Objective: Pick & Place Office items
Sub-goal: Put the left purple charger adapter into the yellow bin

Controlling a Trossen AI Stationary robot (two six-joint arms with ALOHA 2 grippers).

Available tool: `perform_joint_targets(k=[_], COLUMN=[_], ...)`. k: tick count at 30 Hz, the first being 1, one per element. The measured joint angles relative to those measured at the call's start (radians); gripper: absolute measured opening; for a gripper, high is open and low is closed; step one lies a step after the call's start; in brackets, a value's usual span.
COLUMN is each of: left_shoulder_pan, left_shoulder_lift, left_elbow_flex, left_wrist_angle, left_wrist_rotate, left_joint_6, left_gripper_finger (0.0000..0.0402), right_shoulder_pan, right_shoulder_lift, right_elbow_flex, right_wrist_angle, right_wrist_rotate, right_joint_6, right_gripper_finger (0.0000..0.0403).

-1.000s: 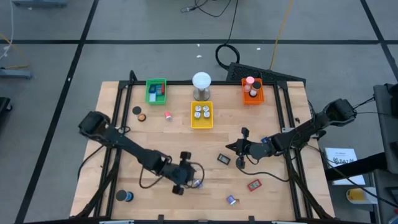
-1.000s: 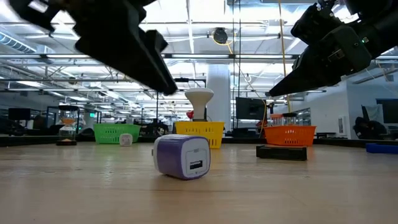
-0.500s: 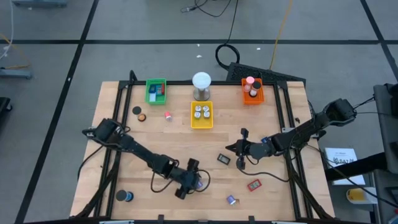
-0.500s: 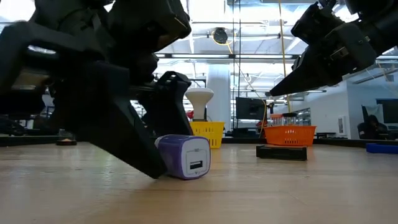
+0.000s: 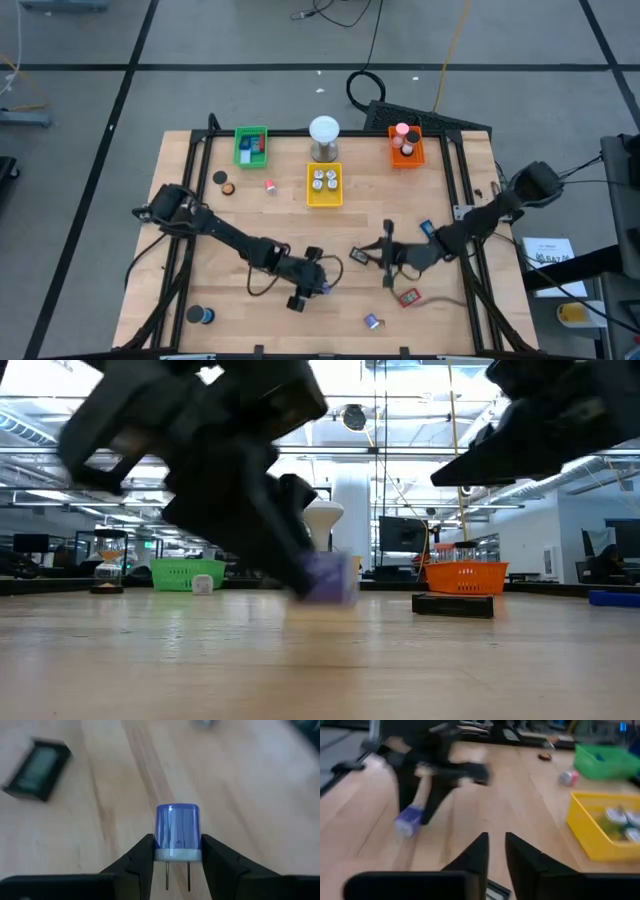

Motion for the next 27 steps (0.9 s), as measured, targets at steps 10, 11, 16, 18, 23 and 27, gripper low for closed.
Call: perform_joint_targets(k=[10,11,16,18,23,27], left_shoulder_pan=[0.064,0.066,0.065,0.063,0.063,0.063], left_shoulder_lift=[-0.024,-0.024,-0.024,-0.023,-0.023,-0.023], left_elbow_flex=[0.000,0.000,-0.001,-0.003,-0.003,-0.002], left_wrist_angle=[0.122,0.131,0.158,0.169,0.189,0.216], left_wrist_rotate=[0.098,0.099,0.118,0.129,0.130,0.122], left_joint_6=[-0.177,-0.193,-0.247,-0.257,-0.273,-0.273], left_gripper_finger=[0.0139,0.0138,0.0141,0.0142,0.0143,0.0144], right_shoulder_pan=[0.158,0.164,0.172,0.173,0.175,0.199], right_shoulder_lift=[0.354,0.385,0.489,0.505,0.511,0.511], right_elbow_flex=[0.223,0.244,0.332,0.348,0.353,0.353], right_wrist_angle=[0.047,0.058,0.104,0.107,0.123,0.136], right_wrist_rotate=[0.255,0.263,0.269,0.265,0.260,0.300], right_joint_6=[-0.339,-0.377,-0.529,-0.566,-0.591,-0.591], right_gripper_finger=[0.0205,0.0217,0.0251,0.0255,0.0245,0.0239])
